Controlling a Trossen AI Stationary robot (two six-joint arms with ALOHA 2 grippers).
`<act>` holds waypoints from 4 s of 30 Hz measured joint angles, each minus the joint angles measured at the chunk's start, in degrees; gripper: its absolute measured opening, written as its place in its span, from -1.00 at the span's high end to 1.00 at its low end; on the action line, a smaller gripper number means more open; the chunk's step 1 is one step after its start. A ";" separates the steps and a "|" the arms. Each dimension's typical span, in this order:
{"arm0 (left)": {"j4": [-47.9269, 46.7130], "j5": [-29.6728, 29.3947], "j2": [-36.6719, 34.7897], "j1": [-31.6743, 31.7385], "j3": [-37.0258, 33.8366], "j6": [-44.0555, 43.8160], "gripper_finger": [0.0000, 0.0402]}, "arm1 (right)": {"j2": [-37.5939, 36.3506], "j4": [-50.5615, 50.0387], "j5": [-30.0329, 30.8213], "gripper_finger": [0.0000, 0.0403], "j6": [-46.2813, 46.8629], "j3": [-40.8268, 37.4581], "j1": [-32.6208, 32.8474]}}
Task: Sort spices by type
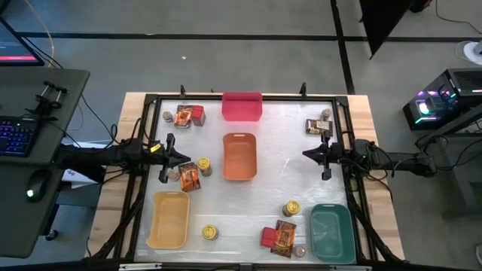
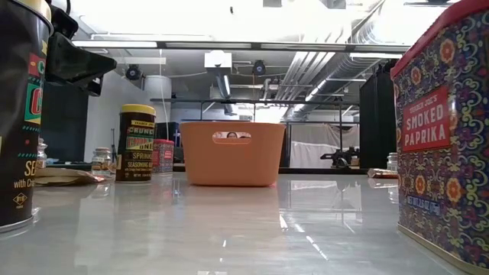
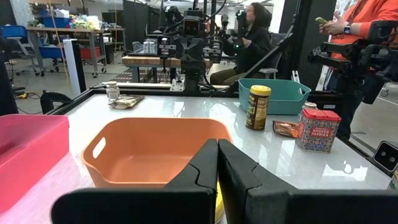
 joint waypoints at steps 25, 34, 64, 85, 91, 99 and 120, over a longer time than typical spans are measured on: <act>0.01 0.00 -0.01 -0.01 0.00 0.00 1.00 | -0.02 0.00 0.01 0.99 0.00 0.02 0.00; 0.01 0.00 -0.01 0.01 0.00 0.00 1.00 | -0.01 0.00 0.02 0.99 0.00 0.02 -0.02; -0.01 0.00 0.01 -0.01 0.00 0.00 1.00 | 0.00 0.00 0.00 0.99 0.00 0.02 -0.02; -0.01 0.00 0.01 0.01 0.00 0.00 1.00 | -0.01 0.00 0.01 0.99 0.00 0.00 -0.02; 0.01 0.00 0.01 0.01 0.00 0.00 1.00 | 0.00 0.03 0.01 0.99 0.21 0.01 0.00; -0.01 0.00 0.01 -0.01 0.00 0.00 1.00 | 0.00 20.97 6.82 0.99 37.04 0.00 0.04; -0.01 0.00 -0.01 0.01 0.00 0.00 1.00 | 39.28 -23.76 -14.69 0.09 44.55 45.39 3.57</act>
